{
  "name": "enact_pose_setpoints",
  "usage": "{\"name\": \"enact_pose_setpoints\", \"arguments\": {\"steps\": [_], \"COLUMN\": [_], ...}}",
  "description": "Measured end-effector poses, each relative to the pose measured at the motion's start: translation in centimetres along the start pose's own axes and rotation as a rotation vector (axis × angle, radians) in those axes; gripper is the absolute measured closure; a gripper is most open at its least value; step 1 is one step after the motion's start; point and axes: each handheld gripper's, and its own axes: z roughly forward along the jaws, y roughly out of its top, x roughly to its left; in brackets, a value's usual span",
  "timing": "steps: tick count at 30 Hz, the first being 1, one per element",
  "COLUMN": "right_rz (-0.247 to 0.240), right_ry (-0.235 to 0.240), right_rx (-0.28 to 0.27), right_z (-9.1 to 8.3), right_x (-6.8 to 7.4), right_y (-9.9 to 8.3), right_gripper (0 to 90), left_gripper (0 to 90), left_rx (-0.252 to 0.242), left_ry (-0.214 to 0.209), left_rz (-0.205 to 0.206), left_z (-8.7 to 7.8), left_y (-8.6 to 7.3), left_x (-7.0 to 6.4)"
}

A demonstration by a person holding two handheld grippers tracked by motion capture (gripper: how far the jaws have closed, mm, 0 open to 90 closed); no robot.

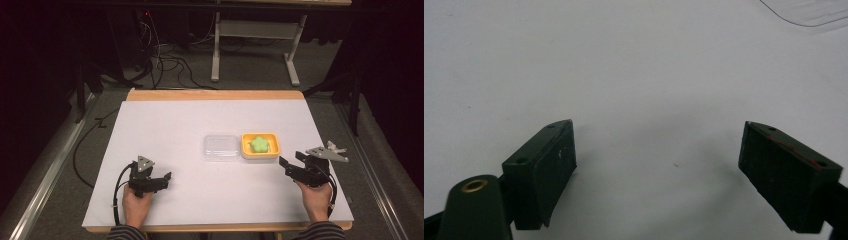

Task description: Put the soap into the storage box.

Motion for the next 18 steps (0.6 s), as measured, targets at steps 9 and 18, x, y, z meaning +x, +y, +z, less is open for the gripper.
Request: {"name": "enact_pose_setpoints", "arguments": {"steps": [9,18], "right_rz": [-0.001,0.004], "right_ry": [0.013,0.023], "right_rx": [0.005,0.017], "right_z": [-0.3,-0.2], "right_x": [0.7,1.2], "right_y": [-0.9,-1.9], "right_gripper": [33.2,33.2], "left_gripper": [15.9,15.9], "left_rx": [0.0,-0.001], "left_ry": [0.0,0.0], "left_rz": [0.0,0.0], "left_z": [0.0,0.0], "left_y": [0.0,0.0], "left_x": [0.0,0.0]}}
